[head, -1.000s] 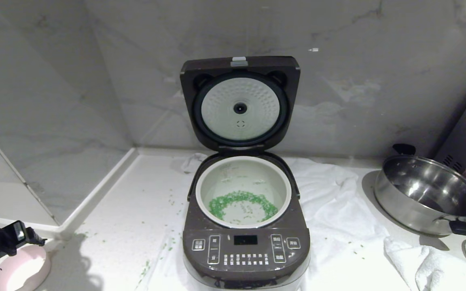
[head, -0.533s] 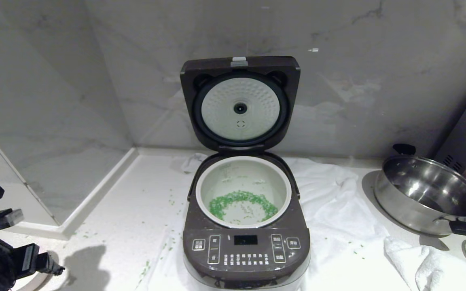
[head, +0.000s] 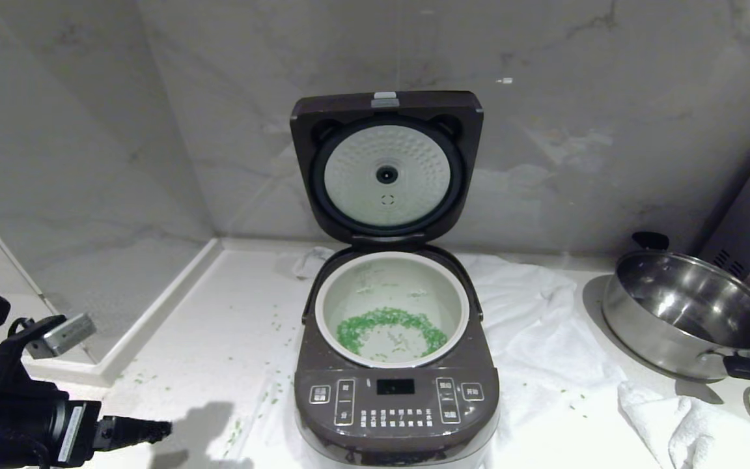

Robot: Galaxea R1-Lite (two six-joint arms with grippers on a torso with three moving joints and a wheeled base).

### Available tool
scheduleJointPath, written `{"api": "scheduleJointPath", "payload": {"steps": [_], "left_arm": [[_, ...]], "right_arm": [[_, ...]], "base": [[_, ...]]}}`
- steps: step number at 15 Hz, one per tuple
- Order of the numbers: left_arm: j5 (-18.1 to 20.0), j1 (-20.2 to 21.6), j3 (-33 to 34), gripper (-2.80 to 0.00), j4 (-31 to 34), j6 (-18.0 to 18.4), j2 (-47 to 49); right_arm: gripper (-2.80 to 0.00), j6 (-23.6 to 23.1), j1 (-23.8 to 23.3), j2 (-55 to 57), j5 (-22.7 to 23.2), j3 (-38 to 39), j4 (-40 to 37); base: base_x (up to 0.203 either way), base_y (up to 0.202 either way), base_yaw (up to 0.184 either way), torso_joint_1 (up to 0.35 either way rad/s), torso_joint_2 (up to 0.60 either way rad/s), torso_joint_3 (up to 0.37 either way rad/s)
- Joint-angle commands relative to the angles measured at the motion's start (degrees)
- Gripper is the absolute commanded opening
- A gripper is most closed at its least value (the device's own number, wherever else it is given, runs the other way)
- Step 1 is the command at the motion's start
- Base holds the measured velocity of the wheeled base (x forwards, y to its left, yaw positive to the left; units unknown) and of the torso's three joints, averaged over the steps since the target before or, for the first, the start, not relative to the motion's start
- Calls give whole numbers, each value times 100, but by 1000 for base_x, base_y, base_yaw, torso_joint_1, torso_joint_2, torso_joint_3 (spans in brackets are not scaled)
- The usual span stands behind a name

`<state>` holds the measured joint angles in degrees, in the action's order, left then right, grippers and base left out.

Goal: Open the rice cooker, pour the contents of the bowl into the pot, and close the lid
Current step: Turn on the tap

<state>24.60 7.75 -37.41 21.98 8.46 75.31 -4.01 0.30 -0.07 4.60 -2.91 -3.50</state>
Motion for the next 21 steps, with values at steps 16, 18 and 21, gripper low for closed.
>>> {"api": "scheduleJointPath", "payload": {"steps": [16, 18, 21], "left_arm": [[-999, -626, 122, 0, -1972, -762, -4812], [-1084, -571, 741, 0, -1969, -431, -5382], [-1507, -417, 1393, 0, -2015, -234, -6040]], "right_arm": [[-280, 120, 5, 7, -3, 10, -2], [-280, 129, 5, -1, -3, 10, 6], [-280, 234, 5, -1, -11, 10, 7]], "base": [[0, 0, 0, 0, 0, 0], [0, 0, 0, 0, 0, 0], [0, 0, 0, 0, 0, 0]]}}
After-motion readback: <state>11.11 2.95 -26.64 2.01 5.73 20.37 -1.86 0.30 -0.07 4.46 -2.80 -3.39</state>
